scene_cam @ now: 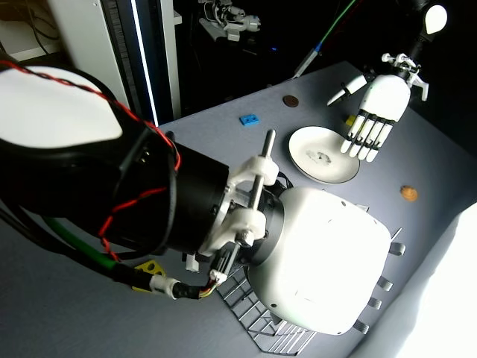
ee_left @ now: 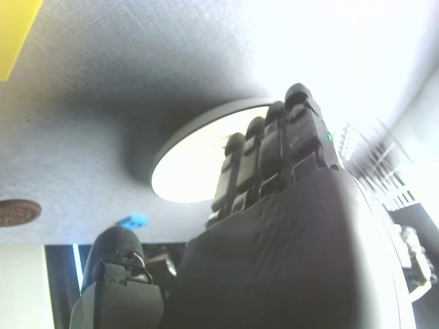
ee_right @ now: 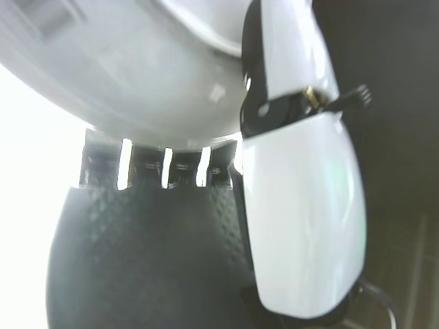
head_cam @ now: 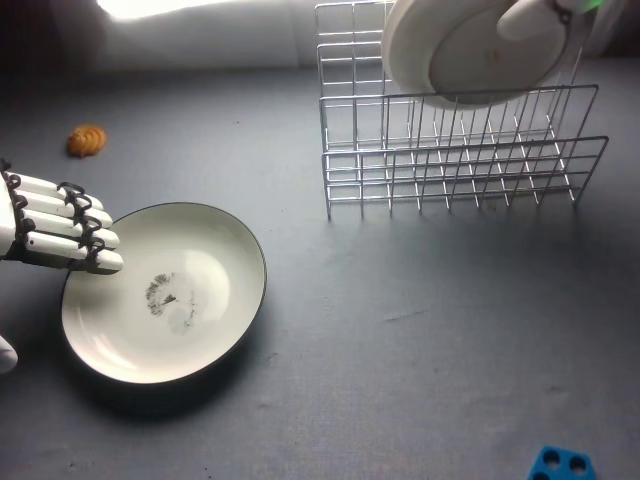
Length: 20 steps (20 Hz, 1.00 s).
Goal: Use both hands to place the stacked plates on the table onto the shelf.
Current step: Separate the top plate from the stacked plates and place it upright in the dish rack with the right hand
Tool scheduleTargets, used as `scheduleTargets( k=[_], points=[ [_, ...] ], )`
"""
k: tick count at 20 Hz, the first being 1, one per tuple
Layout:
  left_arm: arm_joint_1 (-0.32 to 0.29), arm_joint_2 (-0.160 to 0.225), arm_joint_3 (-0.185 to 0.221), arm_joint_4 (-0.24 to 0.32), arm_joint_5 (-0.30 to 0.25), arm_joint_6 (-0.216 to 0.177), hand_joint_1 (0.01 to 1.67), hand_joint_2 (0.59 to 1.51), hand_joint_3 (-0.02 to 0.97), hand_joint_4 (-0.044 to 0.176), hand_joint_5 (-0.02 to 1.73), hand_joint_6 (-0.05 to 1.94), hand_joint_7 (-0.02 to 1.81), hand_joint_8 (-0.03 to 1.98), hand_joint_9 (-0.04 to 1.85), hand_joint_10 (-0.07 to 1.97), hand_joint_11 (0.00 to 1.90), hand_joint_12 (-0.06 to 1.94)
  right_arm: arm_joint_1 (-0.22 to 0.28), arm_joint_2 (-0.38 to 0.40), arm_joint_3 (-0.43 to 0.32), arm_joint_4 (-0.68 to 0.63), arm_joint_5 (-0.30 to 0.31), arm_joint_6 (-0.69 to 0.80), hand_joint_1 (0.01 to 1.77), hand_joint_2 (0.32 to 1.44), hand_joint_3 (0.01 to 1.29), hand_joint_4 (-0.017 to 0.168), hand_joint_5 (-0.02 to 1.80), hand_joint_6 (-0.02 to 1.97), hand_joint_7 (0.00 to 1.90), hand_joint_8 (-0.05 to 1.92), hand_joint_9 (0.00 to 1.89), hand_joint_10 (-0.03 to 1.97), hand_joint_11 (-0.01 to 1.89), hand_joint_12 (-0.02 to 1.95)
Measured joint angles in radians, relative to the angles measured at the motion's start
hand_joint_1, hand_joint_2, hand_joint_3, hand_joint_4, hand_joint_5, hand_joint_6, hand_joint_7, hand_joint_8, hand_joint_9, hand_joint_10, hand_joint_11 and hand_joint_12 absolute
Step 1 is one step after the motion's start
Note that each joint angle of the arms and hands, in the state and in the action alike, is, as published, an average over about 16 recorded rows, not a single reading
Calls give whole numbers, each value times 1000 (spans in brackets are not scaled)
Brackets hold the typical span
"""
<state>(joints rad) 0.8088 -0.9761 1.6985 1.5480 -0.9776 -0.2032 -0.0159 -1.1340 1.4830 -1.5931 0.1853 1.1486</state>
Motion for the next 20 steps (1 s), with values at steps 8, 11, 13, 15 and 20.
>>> scheduleTargets(
  k=[8, 11, 13, 15, 20],
  points=[
    [9, -1, 0, -7, 0, 0, 17, 1073, 17, 6, 21, 9, 17, -14, -15, -20, 17, 4, -52, -42, 33, 31, -24, 12, 1313, 1014, 13, -6, 885, 998, 1021, 851, 1048, 826, 808, 1251],
    [12, -1, 0, -9, 0, 0, 16, 1072, 17, 6, 21, 9, 16, -14, -16, -22, 17, 4, -67, -54, 43, 45, -29, 9, 1300, 1019, 13, -4, 883, 995, 1015, 868, 1057, 766, 808, 1285],
    [14, -1, 0, -11, 0, 0, 16, 1072, 17, 6, 21, 9, 15, -14, -17, -23, 17, 4, -76, -60, 49, 54, -30, 7, 1292, 1022, 13, -3, 882, 993, 1011, 877, 1059, 734, 804, 1307],
    [16, -1, 0, -12, 0, 0, 16, 1073, 17, 6, 21, 9, 15, -14, -17, -24, 17, 4, -84, -66, 55, 62, -31, 6, 1284, 1025, 12, -2, 883, 985, 1009, 881, 1055, 719, 804, 1324],
    [18, -2, 0, -14, 1, 0, 16, 1071, 17, 6, 21, 8, 15, -13, -20, -24, 17, 4, -97, -74, 62, 80, -29, 0, 1289, 1025, 13, -3, 893, 949, 1009, 858, 1029, 846, 816, 1346]
  ],
)
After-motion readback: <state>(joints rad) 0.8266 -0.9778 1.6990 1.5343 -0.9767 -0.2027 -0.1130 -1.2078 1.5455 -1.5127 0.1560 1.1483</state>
